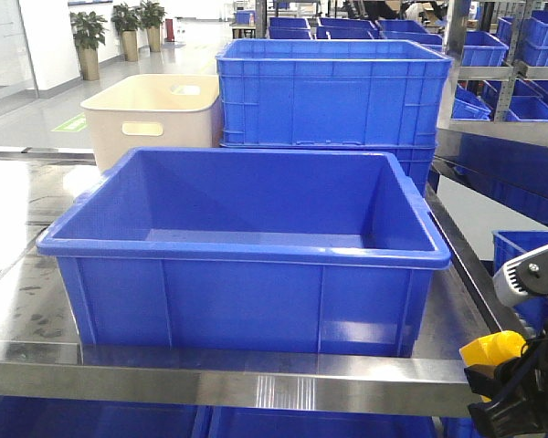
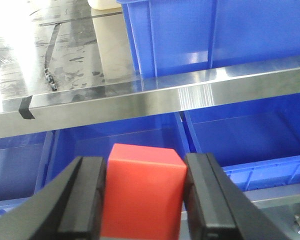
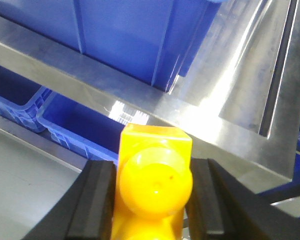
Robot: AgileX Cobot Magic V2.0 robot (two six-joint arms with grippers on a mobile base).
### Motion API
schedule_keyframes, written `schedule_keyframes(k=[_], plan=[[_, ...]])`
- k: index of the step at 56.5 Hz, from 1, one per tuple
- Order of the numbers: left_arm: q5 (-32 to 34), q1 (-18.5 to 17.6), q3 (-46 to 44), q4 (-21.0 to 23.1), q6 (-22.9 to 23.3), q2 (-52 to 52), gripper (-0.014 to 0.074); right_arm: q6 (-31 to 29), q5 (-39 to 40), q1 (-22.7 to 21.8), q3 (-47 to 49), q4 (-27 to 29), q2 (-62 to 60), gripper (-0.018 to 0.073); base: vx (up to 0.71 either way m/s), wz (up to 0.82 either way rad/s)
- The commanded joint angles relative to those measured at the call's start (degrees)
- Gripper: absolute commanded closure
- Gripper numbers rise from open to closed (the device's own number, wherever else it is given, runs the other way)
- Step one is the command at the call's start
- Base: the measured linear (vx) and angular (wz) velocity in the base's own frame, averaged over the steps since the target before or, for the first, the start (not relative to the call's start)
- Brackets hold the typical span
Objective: Pick red and yellow blocks into blue bin
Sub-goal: 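Move the right gripper with the yellow brick over the blue bin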
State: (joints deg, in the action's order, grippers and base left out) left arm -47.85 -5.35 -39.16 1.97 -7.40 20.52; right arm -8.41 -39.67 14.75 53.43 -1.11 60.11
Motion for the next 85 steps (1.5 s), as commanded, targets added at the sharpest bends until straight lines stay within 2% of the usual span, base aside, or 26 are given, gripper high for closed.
schedule_keyframes(k=[1,85], plan=[[4.92,-0.29,-1.33,0.29,0.49,0.87,0.0325,-0.21,3.78,0.08,1.72,-0.39,-1.08,0.0333,0.07,0.02],[4.92,-0.29,-1.33,0.29,0.49,0.87,0.0325,-0.21,3.78,0.08,1.72,-0.39,-1.08,0.0333,0.1,-0.06]])
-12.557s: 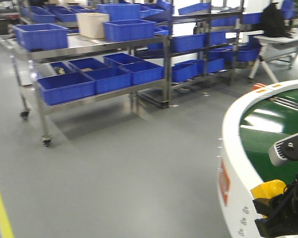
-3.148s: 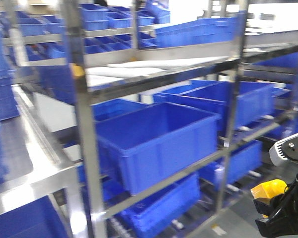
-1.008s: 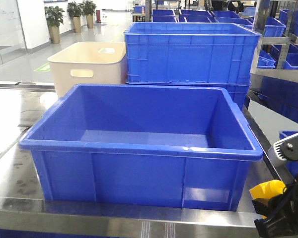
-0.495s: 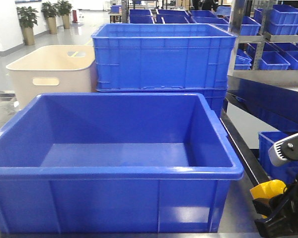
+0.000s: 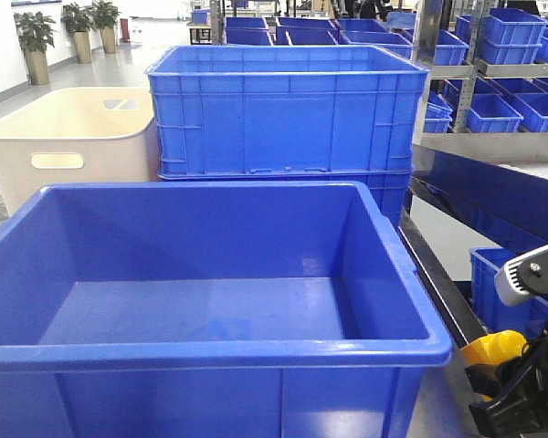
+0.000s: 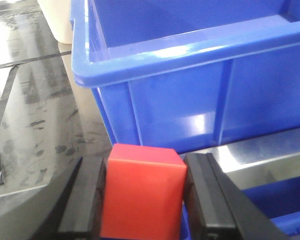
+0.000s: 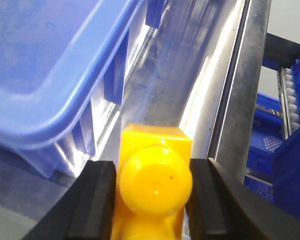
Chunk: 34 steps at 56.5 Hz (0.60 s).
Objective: Pick red and yellow blocks into blue bin
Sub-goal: 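Move the right gripper with the yellow brick over the blue bin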
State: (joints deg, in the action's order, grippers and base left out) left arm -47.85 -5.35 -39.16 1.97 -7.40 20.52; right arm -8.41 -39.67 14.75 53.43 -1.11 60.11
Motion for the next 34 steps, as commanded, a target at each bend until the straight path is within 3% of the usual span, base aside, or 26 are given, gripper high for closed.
schedule_keyframes(k=[1,34], plan=[[4.92,-0.29,-1.33,0.29,0.49,0.87,0.0325,-0.21,3.78,0.08,1.72,-0.39,-1.08,0.0333,0.07,0.02],[4.92,-0.29,-1.33,0.29,0.49,0.87,0.0325,-0.21,3.78,0.08,1.72,-0.39,-1.08,0.0333,0.02,0.0]])
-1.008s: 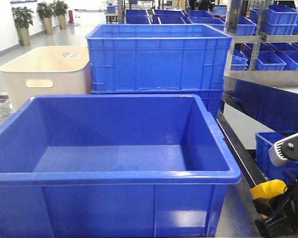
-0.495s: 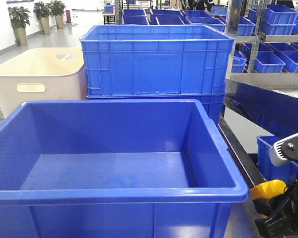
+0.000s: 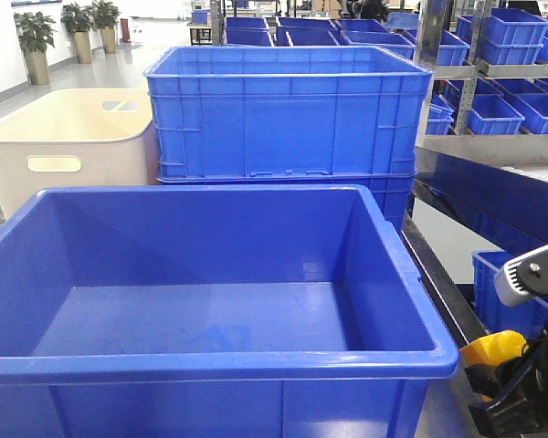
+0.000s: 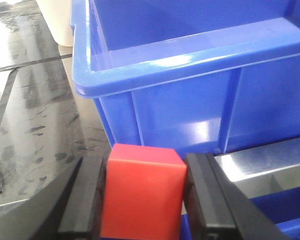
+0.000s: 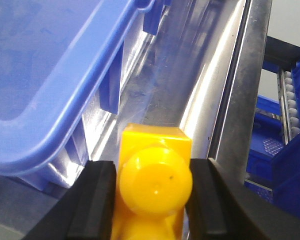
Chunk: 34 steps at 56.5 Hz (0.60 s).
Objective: Pick red and yellow blocks into blue bin
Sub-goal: 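Move the right gripper with the yellow brick over the blue bin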
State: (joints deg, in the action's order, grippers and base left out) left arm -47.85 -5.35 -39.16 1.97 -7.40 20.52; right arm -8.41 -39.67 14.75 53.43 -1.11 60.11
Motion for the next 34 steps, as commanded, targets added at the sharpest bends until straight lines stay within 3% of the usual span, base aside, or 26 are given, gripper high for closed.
schedule_keyframes(k=[1,23,27,34], plan=[[4.92,-0.29,-1.33,0.29,0.49,0.87,0.0325,-0.21,3.78,0.08,1.72,-0.39,-1.08,0.0333,0.0,0.0],[4.92,-0.29,-1.33,0.29,0.49,0.87,0.0325,-0.48,5.09,0.08,1.78,-1.39,-1.08,0.0333,0.0,0.0],[4.92,-0.29,-1.33,0.29,0.49,0.87,0.0325,-0.43,5.02,0.08,3.27,-3.09,-1.4,0.0333,0.0,0.0],[4.92,-0.29,-1.33,0.29,0.49,0.87,0.0325,-0.3,5.03,0.15,8.29,-1.41,-1.77,0.0333,0.0,0.0]])
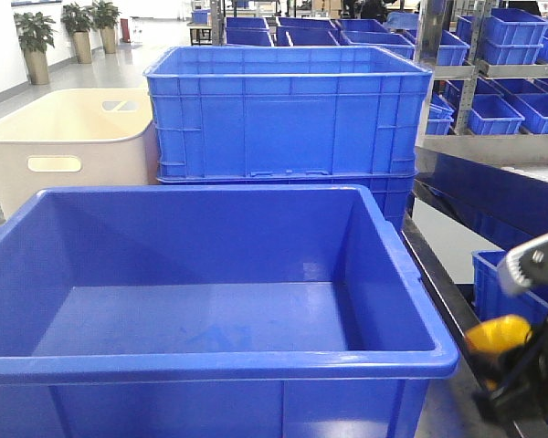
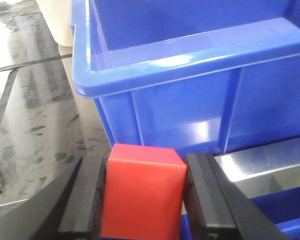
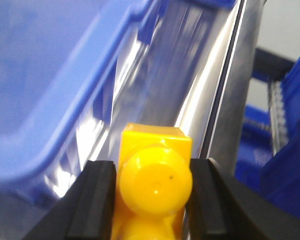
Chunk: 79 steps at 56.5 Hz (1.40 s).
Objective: Pick red and yellow blocks into blue bin
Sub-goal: 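Move the right gripper with the yellow brick over the blue bin, then open the right gripper to drop the yellow brick into the bin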
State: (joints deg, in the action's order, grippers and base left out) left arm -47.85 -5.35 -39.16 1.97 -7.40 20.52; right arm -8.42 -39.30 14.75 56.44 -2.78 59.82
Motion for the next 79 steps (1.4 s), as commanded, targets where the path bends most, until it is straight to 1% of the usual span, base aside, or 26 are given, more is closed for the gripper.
schedule_keyframes(k=[1,7,11,14,16,20,26,29,32,36,40,44,48,55,60,65,68,72,76,79], plan=[[4.92,-0.29,-1.33,0.29,0.49,0.87,0.0325,-0.29,4.58,0.15,6.01,0.77,-1.41,0.0333,0.0,0.0],[4.92,-0.29,-1.33,0.29,0.49,0.87,0.0325,-2.0,3.69,0.15,11.37,5.13,-0.09,0.0333,0.0,0.0],[4.92,-0.29,-1.33,0.29,0.49,0.87,0.0325,-5.73,3.35,0.15,14.7,9.56,1.61,0.0333,0.0,0.0],[4.92,-0.29,-1.33,0.29,0.49,0.87,0.0325,-9.74,3.35,0.15,17.06,13.28,3.45,0.0333,0.0,0.0],[4.92,-0.29,-1.33,0.29,0.49,0.87,0.0325,-12.61,3.3,0.15,18.36,16.59,4.79,0.0331,0.0,0.0],[4.92,-0.29,-1.33,0.29,0.49,0.87,0.0325,-20.79,2.54,0.15,20.88,26.34,8.67,0.0331,0.0,0.0],[4.92,-0.29,-1.33,0.29,0.49,0.87,0.0325,-30.66,0.05,0.15,23.33,36.86,14.62,0.0328,0.0,0.0],[4.92,-0.29,-1.33,0.29,0.49,0.87,0.0325,-33.97,-0.99,0.15,24.32,41.26,17.21,0.0328,0.0,0.0],[4.92,-0.29,-1.33,0.29,0.49,0.87,0.0325,-36.11,-1.34,0.37,25.03,44.31,20.02,0.0326,0.0,0.0],[4.92,-0.29,-1.33,0.29,0.49,0.87,0.0325,-38.19,-0.76,1.85,26.24,44.95,23.18,0.0319,0.0,0.0],[4.92,-0.29,-1.33,0.29,0.49,0.87,0.0325,-39.43,0.23,4.19,27.56,44.15,26.19,0.0307,0.0,0.0],[4.92,-0.29,-1.33,0.29,0.49,0.87,0.0325,-39.32,1.75,6.19,29.0,42.3,28.52,0.029,0.0,0.0],[4.92,-0.29,-1.33,0.29,0.49,0.87,0.0325,-37.96,2.73,7.54,30.38,40.74,30.4,0.0251,0.0,0.0],[4.92,-0.29,-1.33,0.29,0.49,0.87,0.0325,-37.35,3.16,8.13,32.08,39.58,32.8,0.0122,0.0,0.0],[4.92,-0.29,-1.33,0.29,0.49,0.87,0.0325,-35.46,4.87,8.13,32.2,39.28,33.19,0.0024,0.0,0.0],[4.92,-0.29,-1.33,0.29,0.49,0.87,0.0325,-34.95,5.56,8.07,32.2,39.0,33.19,-0.0054,0.0,0.0],[4.92,-0.29,-1.33,0.29,0.49,0.87,0.0325,-34.95,5.31,8.07,32.2,39.0,32.88,-0.0083,0.0,0.0],[4.92,-0.29,-1.33,0.29,0.49,0.87,0.0325,-34.83,4.91,8.07,32.2,39.0,31.75,-0.0089,0.0,0.0],[4.92,-0.29,-1.33,0.29,0.49,0.87,0.0325,-33.07,3.75,8.07,32.2,38.73,29.38,-0.0076,0.0,0.0],[4.92,-0.29,-1.33,0.29,0.49,0.87,0.0325,-31.57,2.94,8.07,32.2,37.4,26.88,-0.0058,0.0,0.0]])
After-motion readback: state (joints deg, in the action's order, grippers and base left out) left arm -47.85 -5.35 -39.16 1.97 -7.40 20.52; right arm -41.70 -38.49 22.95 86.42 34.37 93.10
